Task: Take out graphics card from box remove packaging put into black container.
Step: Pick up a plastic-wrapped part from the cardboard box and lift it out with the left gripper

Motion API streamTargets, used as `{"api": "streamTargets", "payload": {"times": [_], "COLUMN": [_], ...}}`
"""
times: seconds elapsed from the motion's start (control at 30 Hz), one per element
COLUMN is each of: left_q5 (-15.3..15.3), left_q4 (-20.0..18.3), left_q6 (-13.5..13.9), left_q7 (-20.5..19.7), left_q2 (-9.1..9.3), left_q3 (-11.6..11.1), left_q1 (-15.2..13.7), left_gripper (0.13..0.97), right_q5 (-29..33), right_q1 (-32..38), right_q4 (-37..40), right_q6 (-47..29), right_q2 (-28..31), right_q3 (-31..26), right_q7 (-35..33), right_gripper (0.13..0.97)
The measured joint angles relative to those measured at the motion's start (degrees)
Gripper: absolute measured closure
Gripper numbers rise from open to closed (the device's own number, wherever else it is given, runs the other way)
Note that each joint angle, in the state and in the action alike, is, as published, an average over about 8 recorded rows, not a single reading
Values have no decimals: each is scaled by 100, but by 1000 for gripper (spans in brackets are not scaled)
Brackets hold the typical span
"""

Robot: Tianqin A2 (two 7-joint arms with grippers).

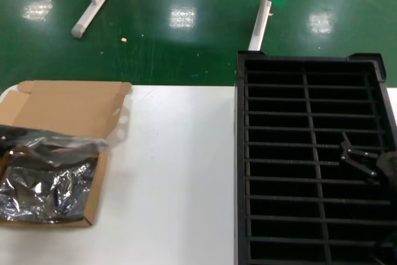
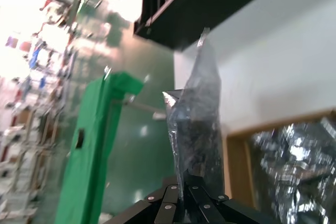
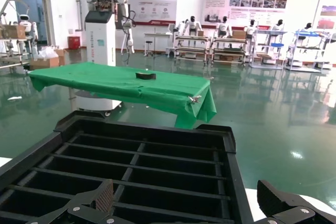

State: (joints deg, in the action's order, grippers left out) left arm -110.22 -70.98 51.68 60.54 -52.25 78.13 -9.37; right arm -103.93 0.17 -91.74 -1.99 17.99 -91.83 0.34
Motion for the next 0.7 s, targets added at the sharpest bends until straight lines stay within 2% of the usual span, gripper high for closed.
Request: {"api": "streamTargets", "payload": {"times": [0.1,0.17,0.27,0.37,0.53,0.7], "left_q5": [65,141,308,526,870,1195], "left_q4": [-483,-711,-958,-1137,-1471,-1888], "left_q6": [80,124,186,263,382,426], "left_q7": [-550,-916,-1522,-2194,-3403,-4683], "left_q2": [-328,-535,-823,-1038,-1230,-1267], "left_q3": [64,168,428,778,1488,2275], "left_q1": [141,129,-37,-327,-887,-1445], "left_gripper": [955,955,955,955,955,955], "right_q5": [0,0,0,0,0,0], "right_q1": [0,0,0,0,0,0], "right_q4": [0,0,0,0,0,0], "right_q6": [0,0,0,0,0,0], "right_q2": [0,0,0,0,0,0], "right_q3": [0,0,0,0,0,0], "right_q7": [0,0,0,0,0,0], "right_gripper": [129,129,129,129,129,129]}}
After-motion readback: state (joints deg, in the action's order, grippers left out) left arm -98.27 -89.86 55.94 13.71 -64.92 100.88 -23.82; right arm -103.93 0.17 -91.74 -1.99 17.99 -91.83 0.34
